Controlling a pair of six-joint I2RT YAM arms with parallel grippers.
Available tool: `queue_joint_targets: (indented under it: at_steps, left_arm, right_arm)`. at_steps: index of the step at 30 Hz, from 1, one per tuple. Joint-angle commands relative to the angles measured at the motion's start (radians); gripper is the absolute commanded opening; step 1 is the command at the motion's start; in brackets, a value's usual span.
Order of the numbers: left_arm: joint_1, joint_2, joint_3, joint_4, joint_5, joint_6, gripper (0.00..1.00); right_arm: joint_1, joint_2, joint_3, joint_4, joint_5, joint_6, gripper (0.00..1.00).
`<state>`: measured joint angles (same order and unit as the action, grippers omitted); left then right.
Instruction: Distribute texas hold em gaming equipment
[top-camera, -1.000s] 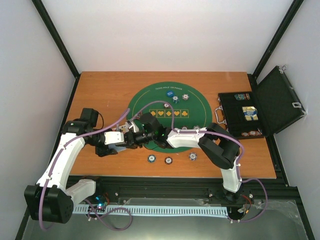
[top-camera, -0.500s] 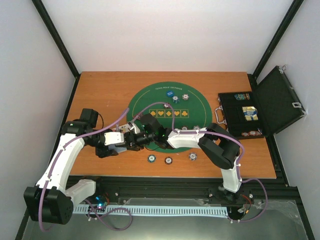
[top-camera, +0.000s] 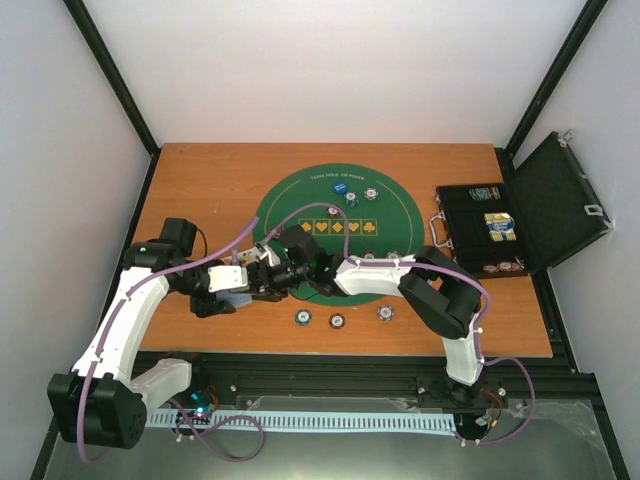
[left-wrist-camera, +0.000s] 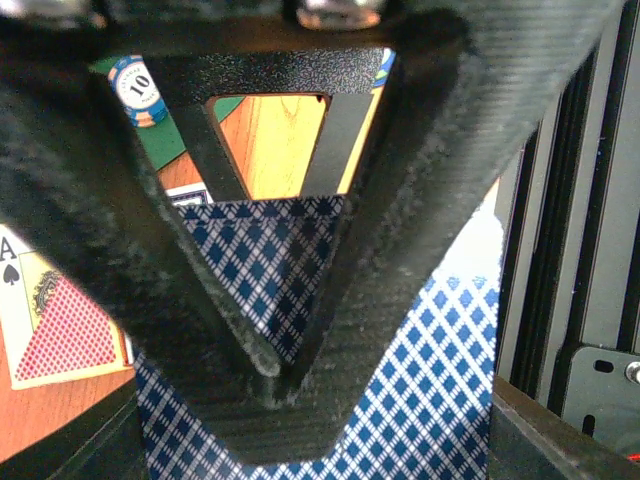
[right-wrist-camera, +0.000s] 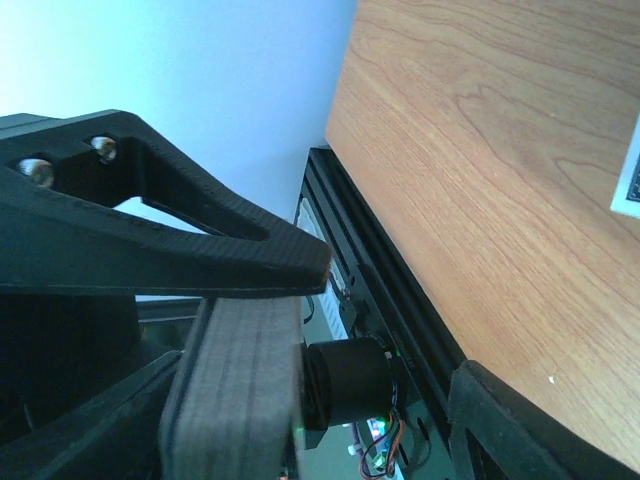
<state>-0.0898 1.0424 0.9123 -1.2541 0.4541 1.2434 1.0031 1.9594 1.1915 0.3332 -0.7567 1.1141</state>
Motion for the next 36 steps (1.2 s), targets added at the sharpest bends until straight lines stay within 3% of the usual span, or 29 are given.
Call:
queue_joint_targets:
  at_steps: [1,7,21,34,36]
  left_arm:
    - [-0.005,-0.008,0.040,-0.016,0.011,0.030,0.01]
    - [-0.005,-0.016,0.037,-0.016,0.006,0.029,0.01]
    - [-0.006,-0.015,0.043,-0.015,0.002,0.027,0.01]
    - [-0.006,-0.003,0.029,-0.002,-0.011,0.016,0.01]
    - [-0.005,-0.002,0.029,-0.002,-0.015,0.016,0.01]
  right_arm:
    - [0.000,-0.010,0.046,-0.036,-0.007,-0.032,0.67]
    - [-0.017,-0.027,0.013,-0.076,0.010,-0.065,0.55]
    - [-0.050,-0.107,-0.023,-0.158,0.037,-0.120,0.37]
    - [-0.054,-0.151,-0.027,-0.119,0.038,-0.077,0.04]
    - [-0.055,-0.157,-0.029,-0.121,0.041,-0.075,0.03]
